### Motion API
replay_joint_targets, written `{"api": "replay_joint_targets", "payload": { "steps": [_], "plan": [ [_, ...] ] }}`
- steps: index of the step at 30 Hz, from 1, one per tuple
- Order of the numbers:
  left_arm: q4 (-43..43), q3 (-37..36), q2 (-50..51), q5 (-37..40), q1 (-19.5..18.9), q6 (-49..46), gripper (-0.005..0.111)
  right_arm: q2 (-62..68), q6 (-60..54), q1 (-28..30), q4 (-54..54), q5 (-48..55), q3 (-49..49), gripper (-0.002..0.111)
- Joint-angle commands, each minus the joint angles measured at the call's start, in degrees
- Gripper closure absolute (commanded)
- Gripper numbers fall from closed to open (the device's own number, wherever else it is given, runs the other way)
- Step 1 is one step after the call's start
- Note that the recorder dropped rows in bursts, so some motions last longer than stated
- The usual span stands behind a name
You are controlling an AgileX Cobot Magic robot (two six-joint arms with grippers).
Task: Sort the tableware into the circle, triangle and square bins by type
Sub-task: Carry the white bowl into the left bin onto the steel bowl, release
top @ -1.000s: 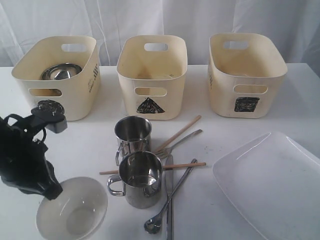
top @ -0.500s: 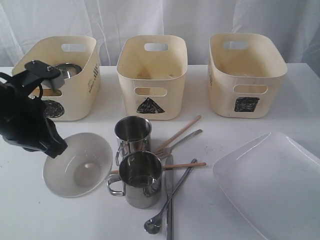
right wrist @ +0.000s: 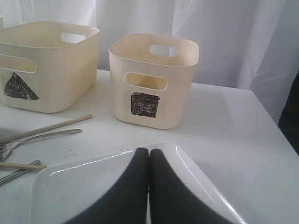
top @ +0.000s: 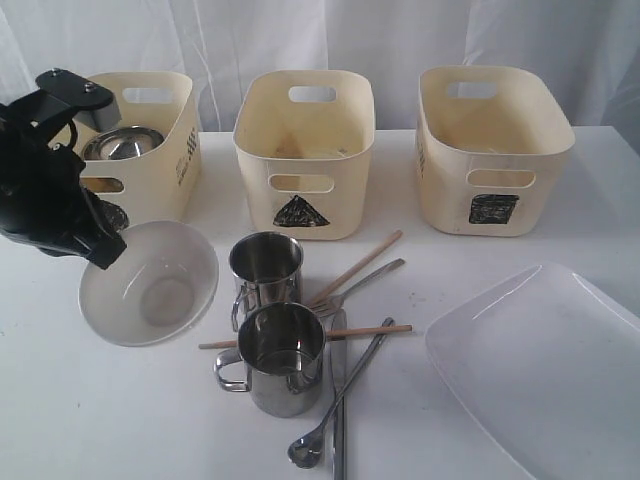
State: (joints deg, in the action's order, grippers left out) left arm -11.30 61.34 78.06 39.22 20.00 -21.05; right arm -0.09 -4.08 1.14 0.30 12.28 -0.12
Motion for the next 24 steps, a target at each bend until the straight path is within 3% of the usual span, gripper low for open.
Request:
{"api": "replay_joint_targets", "payload": {
  "steps": [1,24],
  "plan": [
    [0.0,1.6,-0.7,1.1,0.1,1.0,0.107,0.1,0.0,0.0,0.1,-0.3,0.1,0.108],
    [4.0,2.4,-2.0,-3.1,0.1,3.8,0.107,0.1,0.0,0.0,0.1,-0.3,0.1,0.108]
  ]
}}
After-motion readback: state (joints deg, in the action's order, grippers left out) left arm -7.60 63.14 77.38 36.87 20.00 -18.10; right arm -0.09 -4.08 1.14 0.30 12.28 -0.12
